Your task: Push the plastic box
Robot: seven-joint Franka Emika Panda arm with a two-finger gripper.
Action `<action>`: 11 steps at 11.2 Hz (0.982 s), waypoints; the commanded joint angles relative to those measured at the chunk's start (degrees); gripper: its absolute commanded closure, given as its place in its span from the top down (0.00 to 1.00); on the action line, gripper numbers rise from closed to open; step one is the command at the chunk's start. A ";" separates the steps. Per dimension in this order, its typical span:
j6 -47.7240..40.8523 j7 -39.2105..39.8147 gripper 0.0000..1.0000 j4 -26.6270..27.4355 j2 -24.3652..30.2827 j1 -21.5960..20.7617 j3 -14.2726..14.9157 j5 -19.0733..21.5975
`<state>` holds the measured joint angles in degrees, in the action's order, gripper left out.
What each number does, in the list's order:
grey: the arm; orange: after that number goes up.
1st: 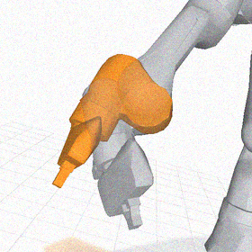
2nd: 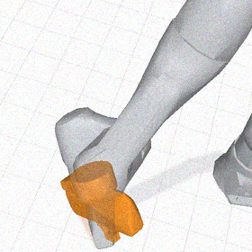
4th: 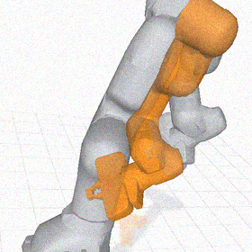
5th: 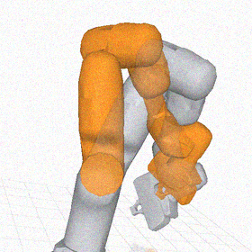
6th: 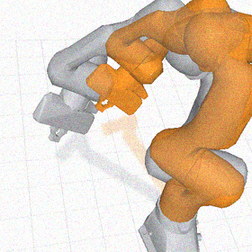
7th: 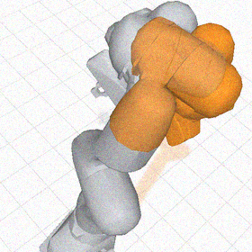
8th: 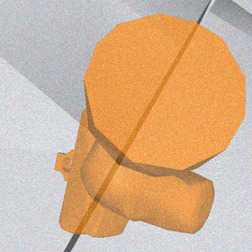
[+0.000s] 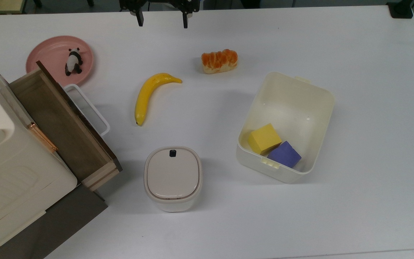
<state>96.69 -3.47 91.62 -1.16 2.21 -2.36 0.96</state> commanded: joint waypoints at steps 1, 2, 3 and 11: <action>-0.01 -2.93 1.00 0.48 0.99 -0.36 -0.10 0.97; -0.01 -3.38 1.00 0.48 0.99 -0.36 -0.01 0.97; -0.01 -3.38 1.00 0.48 0.99 -0.45 0.07 0.97; 0.08 -3.38 1.00 0.48 0.90 -5.02 4.29 0.97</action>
<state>96.69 -5.88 91.63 -1.16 0.12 -0.73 0.99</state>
